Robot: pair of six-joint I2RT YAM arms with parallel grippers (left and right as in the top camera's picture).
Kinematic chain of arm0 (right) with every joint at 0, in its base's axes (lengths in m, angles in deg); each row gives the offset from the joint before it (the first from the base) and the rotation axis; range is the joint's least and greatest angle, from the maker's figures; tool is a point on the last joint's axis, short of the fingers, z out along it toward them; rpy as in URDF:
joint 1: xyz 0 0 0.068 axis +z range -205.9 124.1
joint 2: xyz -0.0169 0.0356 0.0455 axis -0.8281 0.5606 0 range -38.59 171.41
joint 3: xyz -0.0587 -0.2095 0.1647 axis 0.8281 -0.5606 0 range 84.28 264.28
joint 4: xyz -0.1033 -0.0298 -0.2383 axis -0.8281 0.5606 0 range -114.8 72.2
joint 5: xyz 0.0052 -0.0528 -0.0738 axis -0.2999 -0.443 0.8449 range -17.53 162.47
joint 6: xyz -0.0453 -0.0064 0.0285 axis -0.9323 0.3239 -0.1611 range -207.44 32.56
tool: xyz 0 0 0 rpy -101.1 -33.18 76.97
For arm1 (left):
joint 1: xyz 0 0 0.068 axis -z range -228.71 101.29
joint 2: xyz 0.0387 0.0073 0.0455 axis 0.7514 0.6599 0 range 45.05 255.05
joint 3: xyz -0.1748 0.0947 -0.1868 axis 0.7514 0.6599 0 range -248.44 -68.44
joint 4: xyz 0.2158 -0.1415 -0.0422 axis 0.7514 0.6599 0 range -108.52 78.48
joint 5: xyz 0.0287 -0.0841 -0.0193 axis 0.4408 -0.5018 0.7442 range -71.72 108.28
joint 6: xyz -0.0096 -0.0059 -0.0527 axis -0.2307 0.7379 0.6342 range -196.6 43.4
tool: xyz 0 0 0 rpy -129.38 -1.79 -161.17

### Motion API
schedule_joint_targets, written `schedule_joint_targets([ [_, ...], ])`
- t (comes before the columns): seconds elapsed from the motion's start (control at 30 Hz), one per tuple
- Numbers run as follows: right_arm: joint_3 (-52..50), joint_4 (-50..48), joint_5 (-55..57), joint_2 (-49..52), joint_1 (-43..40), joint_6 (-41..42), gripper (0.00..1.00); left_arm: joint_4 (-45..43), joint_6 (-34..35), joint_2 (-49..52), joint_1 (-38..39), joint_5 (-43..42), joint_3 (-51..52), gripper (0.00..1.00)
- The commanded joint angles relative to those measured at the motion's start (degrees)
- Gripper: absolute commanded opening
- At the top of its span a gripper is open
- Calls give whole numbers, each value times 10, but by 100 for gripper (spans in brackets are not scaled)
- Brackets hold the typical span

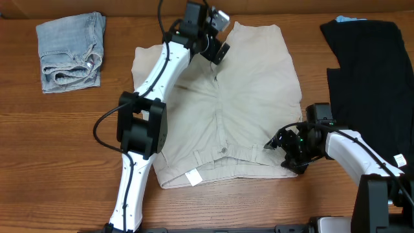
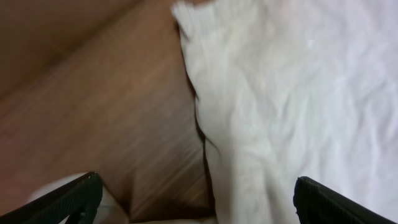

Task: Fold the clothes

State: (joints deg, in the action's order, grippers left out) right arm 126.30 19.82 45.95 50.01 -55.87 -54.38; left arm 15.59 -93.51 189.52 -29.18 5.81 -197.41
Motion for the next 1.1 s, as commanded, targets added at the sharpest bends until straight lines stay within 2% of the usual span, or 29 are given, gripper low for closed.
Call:
schedule_joint_targets([
  [0.0,23,7,43,8,-7,-20,83,6,-2,23,7,-14,1,99],
  [0.13,41,16,43,8,-7,-31,83,19,-3,35,14,-14,1,97],
  [0.2,52,22,44,8,-7,-33,83,23,-3,40,17,-17,1,91],
  [0.23,63,26,44,8,-7,-35,82,28,-3,41,20,-23,1,70],
  [0.27,68,28,43,8,-7,-37,82,30,-2,41,21,-25,1,58],
  [0.37,87,38,44,8,-7,-50,82,36,-2,41,23,-26,1,33],
  [0.43,103,48,45,8,-7,-54,81,42,1,41,23,-26,1,19],
  [0.53,130,68,46,8,-7,-66,80,52,7,41,23,-23,1,9],
  [0.6,147,79,48,8,-7,-73,80,56,33,40,21,6,1,4],
  [0.7,163,87,48,8,-7,-78,80,66,109,39,13,103,-4,4],
  [0.87,165,79,48,8,-7,-78,80,136,167,39,-24,222,-50,4],
  [1.07,165,48,51,8,-7,-78,80,266,203,39,-101,252,-135,4],
])
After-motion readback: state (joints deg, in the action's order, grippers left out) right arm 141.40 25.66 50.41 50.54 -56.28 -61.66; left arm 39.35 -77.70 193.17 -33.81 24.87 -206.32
